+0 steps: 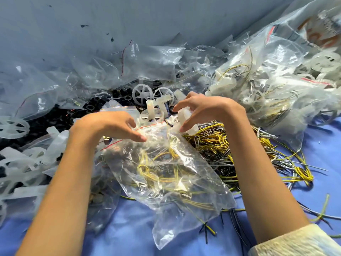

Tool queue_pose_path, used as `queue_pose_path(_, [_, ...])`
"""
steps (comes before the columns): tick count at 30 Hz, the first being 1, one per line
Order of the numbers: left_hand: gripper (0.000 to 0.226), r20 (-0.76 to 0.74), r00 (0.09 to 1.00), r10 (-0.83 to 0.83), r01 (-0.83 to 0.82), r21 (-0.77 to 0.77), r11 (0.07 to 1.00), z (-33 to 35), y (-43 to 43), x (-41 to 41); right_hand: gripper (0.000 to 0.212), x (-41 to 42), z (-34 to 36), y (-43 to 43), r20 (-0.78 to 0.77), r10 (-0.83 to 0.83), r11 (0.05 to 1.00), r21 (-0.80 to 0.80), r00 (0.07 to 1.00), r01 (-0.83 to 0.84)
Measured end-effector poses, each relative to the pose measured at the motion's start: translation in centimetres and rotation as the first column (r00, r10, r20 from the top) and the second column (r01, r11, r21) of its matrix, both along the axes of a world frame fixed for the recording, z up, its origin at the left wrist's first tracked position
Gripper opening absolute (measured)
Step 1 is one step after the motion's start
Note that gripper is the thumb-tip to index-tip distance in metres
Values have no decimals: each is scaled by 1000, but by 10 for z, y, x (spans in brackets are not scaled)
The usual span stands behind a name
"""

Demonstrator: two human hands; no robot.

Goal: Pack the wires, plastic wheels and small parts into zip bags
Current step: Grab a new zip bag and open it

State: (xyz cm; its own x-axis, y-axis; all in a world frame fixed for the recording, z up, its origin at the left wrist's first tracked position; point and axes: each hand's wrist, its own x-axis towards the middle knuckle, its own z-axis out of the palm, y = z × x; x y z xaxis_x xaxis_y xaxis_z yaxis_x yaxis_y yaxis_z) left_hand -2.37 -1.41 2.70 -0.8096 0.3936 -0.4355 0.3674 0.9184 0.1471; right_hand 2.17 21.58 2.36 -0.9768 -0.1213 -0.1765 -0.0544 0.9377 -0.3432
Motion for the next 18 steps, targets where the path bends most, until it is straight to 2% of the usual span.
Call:
queue_pose_path(3, [46,12,1000,-26,26,30,999,-7,0,-4,68,2,1,2,-11,-39,996,77,999,39])
queue_pose_path(5, [28,16,998,-54,53,69,996,-10,0,-6,66,3,-1,4,-3,-66,996,59,998,66])
queue_pose_path(9, [24,-10,994,-107,107,132,986,-10,0,-7,67,4,-4,9,48,-99,994,-46,994,101])
queue_pose_path(12, [28,14,990,-143,135,245,960,-6,0,-3,66,2,-6,13,56,-117,991,-54,992,120])
queue_pose_path(15, [21,29,991,-128,108,381,918,1,0,4,69,0,-9,17,68,-135,990,-39,989,138])
queue_pose_path(18, [18,83,993,-84,40,435,900,6,2,11,68,-1,-10,22,90,-143,986,-73,986,150])
